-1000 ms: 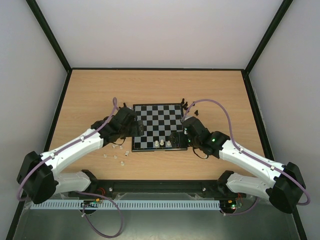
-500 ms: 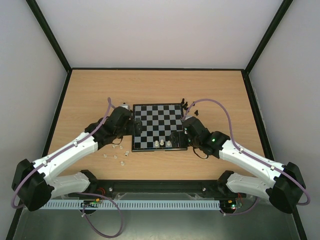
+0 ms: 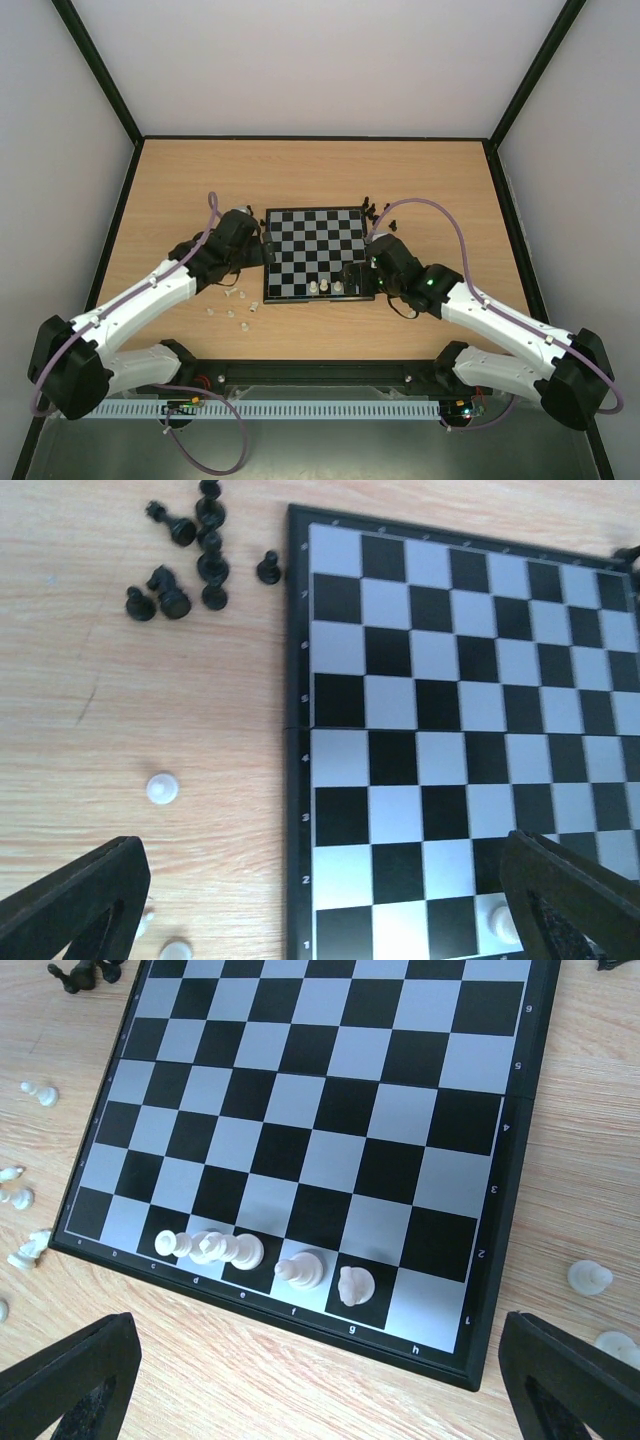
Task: Set up the chess pieces on the board
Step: Pick up the chess piece at the center of the board.
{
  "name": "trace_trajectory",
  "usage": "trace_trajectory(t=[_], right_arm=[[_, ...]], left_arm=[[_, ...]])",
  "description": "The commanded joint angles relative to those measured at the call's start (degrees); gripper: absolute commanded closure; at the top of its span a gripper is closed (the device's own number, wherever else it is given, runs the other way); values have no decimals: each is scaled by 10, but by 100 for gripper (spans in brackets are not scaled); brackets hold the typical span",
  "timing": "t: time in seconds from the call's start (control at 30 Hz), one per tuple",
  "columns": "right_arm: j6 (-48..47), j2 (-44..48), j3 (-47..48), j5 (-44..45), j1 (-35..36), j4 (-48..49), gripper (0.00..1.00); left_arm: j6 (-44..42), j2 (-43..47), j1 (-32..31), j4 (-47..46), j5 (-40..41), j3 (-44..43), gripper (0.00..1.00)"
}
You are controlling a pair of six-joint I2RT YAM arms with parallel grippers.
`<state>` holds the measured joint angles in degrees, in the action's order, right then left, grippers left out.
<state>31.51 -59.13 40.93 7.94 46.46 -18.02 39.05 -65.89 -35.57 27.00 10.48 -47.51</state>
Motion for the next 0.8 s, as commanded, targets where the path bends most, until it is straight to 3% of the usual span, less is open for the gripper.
trace_trajectory(t=[0.0, 0.63, 0.77], right_arm=[[-4, -4, -1, -9, -3, -7, 1], [-5, 12, -14, -32, -3, 2, 1], [-6, 11, -15, -35, -3, 4, 1]], left_arm=[[16, -20, 12, 37, -1, 5, 1], [17, -128, 75, -45, 15, 56, 1], [10, -151, 81, -65, 7, 59, 13]])
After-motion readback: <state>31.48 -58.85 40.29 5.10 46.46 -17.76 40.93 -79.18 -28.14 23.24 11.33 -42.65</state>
